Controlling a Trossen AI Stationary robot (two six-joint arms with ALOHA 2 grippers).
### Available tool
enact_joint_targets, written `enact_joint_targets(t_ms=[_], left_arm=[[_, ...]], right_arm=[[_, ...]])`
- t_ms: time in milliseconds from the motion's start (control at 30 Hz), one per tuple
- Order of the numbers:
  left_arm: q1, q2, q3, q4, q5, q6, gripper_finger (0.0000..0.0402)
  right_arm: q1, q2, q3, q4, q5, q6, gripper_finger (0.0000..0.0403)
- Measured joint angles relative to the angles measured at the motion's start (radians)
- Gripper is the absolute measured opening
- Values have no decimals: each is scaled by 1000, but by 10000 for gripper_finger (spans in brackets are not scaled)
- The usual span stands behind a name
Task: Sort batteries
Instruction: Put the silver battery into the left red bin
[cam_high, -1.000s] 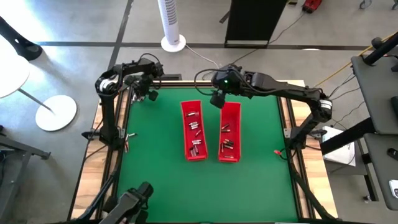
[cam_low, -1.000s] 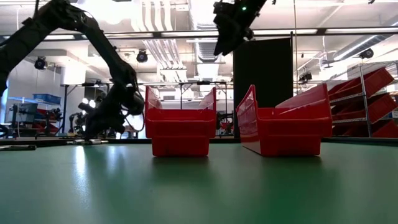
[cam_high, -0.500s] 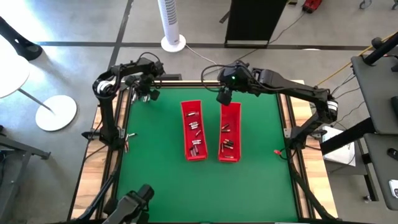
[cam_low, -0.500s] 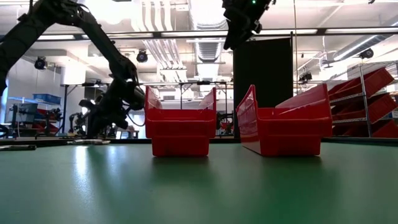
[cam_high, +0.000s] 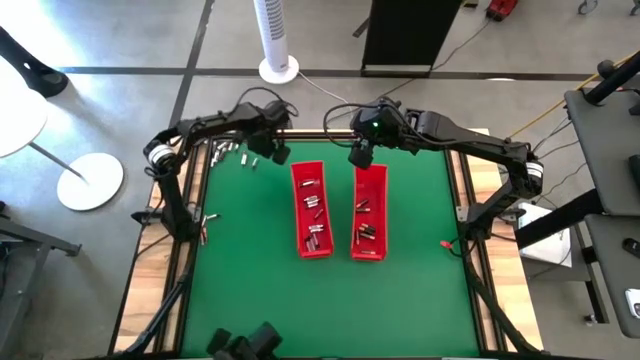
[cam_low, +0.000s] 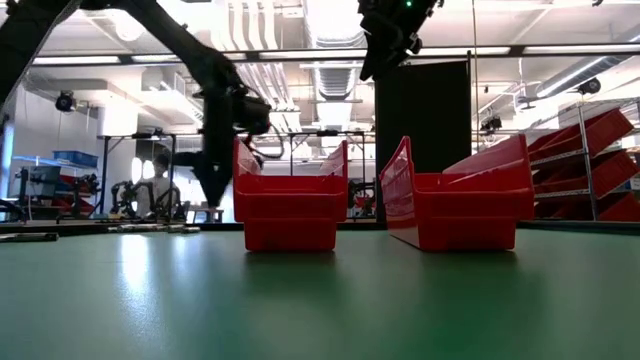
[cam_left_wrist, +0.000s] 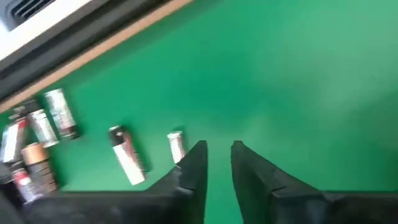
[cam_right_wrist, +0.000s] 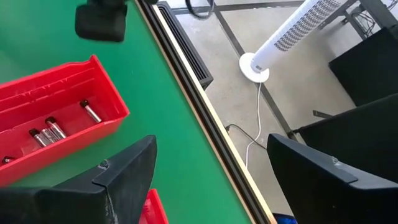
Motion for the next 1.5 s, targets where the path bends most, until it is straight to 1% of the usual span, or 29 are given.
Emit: enact_joint_targets(t_ms=[67, 267, 367, 467, 533, 633, 733, 867, 933, 1167, 1267, 1300, 1333, 1500], left_arm=[[-20, 18, 0, 14, 0, -29, 72], [-20, 73, -2, 10, -4, -94, 124], [-24, 87, -2, 15, -4, -97, 137], [-31, 105, -10, 16, -4, -111, 140], [-33, 119, -22, 16, 4, -115, 134], [-33, 125, -53, 42, 44, -121, 115], [-35, 122, -93, 79, 72, -118, 83], [-39, 122, -113, 100, 78, -118, 25], [-39, 120, -118, 108, 78, -118, 12], [-39, 111, -86, 103, 64, -96, 13], [-39, 95, -65, 107, 63, -82, 11], [-39, 86, -54, 131, 66, -75, 11], [-39, 72, -42, 146, 65, -74, 10], [-51, -21, 3, 115, 56, -77, 10]], right_arm=[[0, 0, 0, -2, 0, -2, 305], [0, 0, 0, -45, -3, 7, 311], [0, 0, 0, -62, -3, 27, 307], [0, 0, 0, -69, -4, 44, 300], [0, 0, 0, -73, -3, 55, 296], [0, 0, 0, -77, -3, 55, 290], [0, 0, 0, -76, -3, 55, 287], [-2, 0, 0, -75, -3, 55, 286], [-2, 0, 0, -74, -3, 55, 289], [-2, 0, 0, -74, 0, 55, 303], [-2, -2, 0, -74, 0, 55, 303], [-2, -3, 0, -74, 0, 55, 302], [-2, -5, 0, -74, 0, 55, 300], [-2, -15, 3, -75, 1, 55, 291]])
